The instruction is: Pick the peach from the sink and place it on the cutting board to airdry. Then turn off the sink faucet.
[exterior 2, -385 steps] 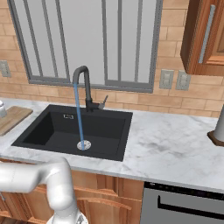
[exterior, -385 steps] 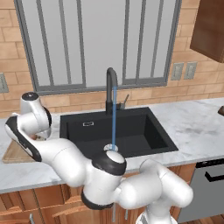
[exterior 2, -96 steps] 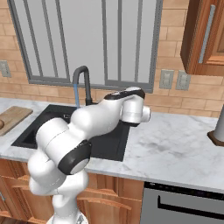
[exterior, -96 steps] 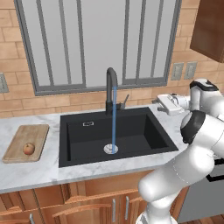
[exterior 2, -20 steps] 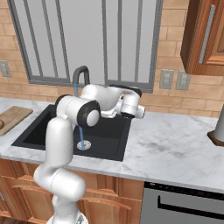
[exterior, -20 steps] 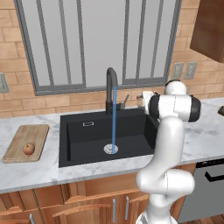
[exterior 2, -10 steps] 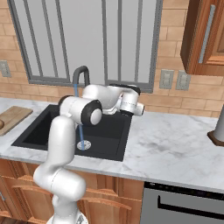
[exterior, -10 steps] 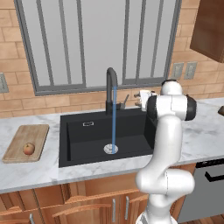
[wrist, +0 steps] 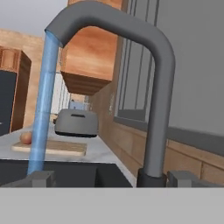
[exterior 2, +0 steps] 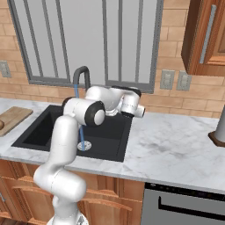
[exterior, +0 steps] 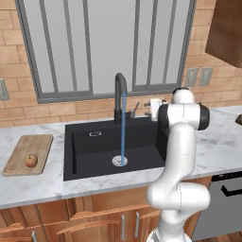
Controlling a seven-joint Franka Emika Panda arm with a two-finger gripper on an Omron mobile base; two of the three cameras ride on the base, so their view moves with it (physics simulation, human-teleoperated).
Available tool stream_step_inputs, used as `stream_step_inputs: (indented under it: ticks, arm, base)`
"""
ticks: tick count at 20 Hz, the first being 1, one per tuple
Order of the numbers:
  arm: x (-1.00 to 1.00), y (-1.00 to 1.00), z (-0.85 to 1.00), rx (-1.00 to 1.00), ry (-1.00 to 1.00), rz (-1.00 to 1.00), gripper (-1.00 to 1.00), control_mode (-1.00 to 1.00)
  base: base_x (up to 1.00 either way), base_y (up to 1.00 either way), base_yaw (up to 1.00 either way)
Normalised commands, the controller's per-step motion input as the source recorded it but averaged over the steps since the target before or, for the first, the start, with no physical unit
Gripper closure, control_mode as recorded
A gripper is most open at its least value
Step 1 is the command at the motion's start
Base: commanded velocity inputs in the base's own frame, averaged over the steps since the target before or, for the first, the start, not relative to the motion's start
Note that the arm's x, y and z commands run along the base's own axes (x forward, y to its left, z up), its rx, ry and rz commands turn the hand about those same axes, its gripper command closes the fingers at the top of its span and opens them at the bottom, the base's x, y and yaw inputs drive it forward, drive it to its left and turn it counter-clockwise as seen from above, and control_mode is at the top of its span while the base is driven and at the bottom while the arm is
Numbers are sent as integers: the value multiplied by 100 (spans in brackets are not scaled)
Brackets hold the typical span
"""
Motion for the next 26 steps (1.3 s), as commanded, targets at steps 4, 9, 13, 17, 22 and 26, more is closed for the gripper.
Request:
stream_step_inputs:
  ticks: [4, 9, 13, 17, 22, 26]
  arm:
    - [15, 0, -12, 0, 0, -3, -100, -100]
    - [23, 0, -2, 0, 0, -3, -100, -100]
    - [20, 0, -8, 0, 2, -3, -100, -100]
    - [19, 0, -14, 0, 4, -3, -100, -100]
    - [19, 0, -14, 0, 4, -2, -100, -100]
    - [21, 0, -5, 0, 3, -1, -100, -100]
  base:
    - [0, 0, 0]
    - [0, 0, 0]
    - [0, 0, 0]
    - [0, 0, 0]
    - [0, 0, 0]
    - [0, 0, 0]
